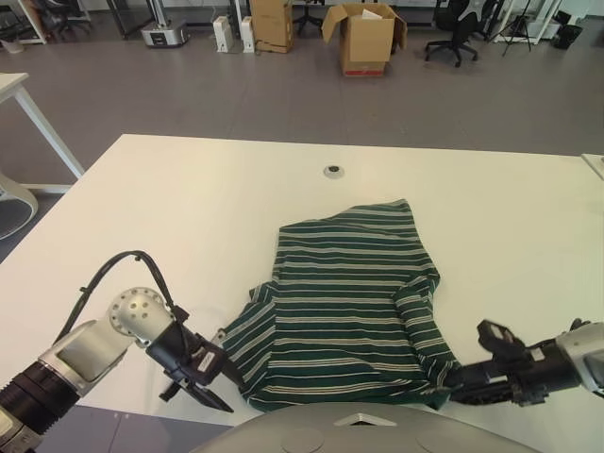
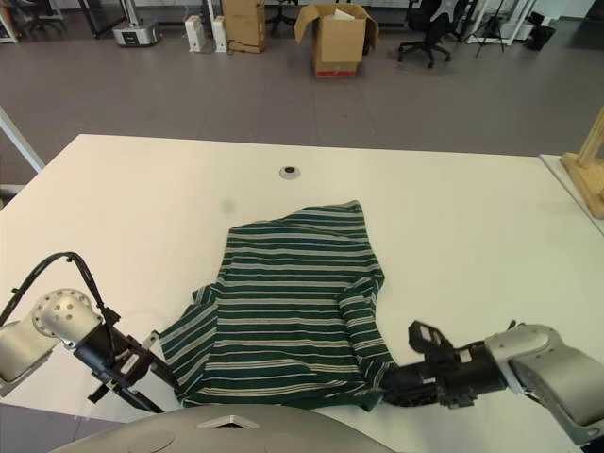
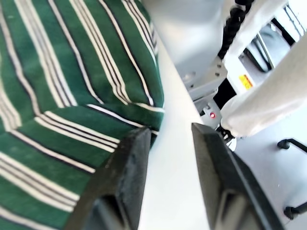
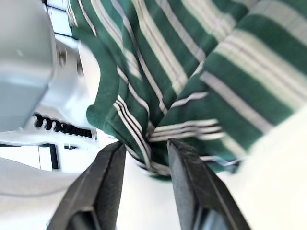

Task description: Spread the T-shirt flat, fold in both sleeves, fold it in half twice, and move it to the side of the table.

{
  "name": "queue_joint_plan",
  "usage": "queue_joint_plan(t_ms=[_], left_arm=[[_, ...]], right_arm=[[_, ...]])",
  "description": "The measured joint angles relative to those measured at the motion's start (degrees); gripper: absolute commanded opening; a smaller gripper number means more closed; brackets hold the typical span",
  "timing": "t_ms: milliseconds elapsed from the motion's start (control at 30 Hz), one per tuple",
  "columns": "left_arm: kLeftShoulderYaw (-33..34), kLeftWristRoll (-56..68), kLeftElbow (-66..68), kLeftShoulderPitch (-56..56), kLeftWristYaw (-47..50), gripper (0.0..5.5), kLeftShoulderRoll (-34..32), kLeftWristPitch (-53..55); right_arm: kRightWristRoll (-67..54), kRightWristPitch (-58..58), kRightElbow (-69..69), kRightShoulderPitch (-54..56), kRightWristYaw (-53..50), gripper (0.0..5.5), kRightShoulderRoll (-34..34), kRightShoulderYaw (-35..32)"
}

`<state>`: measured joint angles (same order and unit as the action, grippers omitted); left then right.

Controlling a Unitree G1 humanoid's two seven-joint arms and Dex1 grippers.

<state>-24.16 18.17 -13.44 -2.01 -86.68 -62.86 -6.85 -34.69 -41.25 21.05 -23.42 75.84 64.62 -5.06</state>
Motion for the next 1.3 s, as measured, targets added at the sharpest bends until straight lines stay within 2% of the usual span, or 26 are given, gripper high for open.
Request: queue_joint_plan(t_ms=[100, 200, 267, 333, 433, 533, 667, 867, 1200, 1300], left_arm=[[4.12, 4.79, -1.42, 1.74, 0.96, 2.18, 0.49, 6.9], [7.23, 9.66, -1.86, 4.93, 0.72, 2.18, 0.99, 14.26], [9.75, 10.33, 1.93, 10.96, 3.89, 2.18, 5.24, 15.31], [9.72, 4.33, 5.97, 13.2, 7.67, 2.18, 9.64, 8.66], [6.4, -8.54, 16.96, 13.67, 13.19, 2.18, 16.11, -8.74], [4.93, -12.74, 23.63, 14.04, 15.2, 2.18, 20.07, -17.36], [3.58, -14.4, 27.13, 13.42, 15.32, 2.18, 21.87, -22.22], [3.09, -14.37, 30.1, 12.33, 16.09, 2.18, 22.4, -26.47], [2.85, -14.3, 34.33, 13.06, 17.34, 2.19, 23.18, -30.8], [2.76, -14.31, 34.94, 13.09, 17.48, 2.19, 23.18, -31.4]], right_arm=[[-6.05, -3.38, -2.04, 4.78, 0.11, 1.63, -1.15, -4.59], [-8.31, -6.8, -4.99, 9.2, -1.83, 1.63, -2.51, -5.89], [-7.9, -7.95, -7.63, 13.63, -7.0, 1.63, -5.28, -5.95], [-7.32, -9.23, -9.49, 16.51, -13.12, 1.63, -9.36, -5.3], [-5.77, -9.64, -11.17, 18.61, -19.9, 1.63, -16.46, -2.51], [-5.33, -9.34, -12.84, 20.71, -23.6, 1.63, -20.57, -1.64], [-3.68, -8.93, -13.92, 20.8, -24.76, 1.63, -21.55, -1.1], [-3.64, -8.66, -14.93, 16.86, -21.16, 1.63, -21.4, 0.24], [-3.56, -6.97, -16.14, 16.42, -20.89, 0.01, -24.93, 0.87], [-3.57, -6.93, -16.47, 16.43, -20.09, 0.01, -24.89, 0.58]])
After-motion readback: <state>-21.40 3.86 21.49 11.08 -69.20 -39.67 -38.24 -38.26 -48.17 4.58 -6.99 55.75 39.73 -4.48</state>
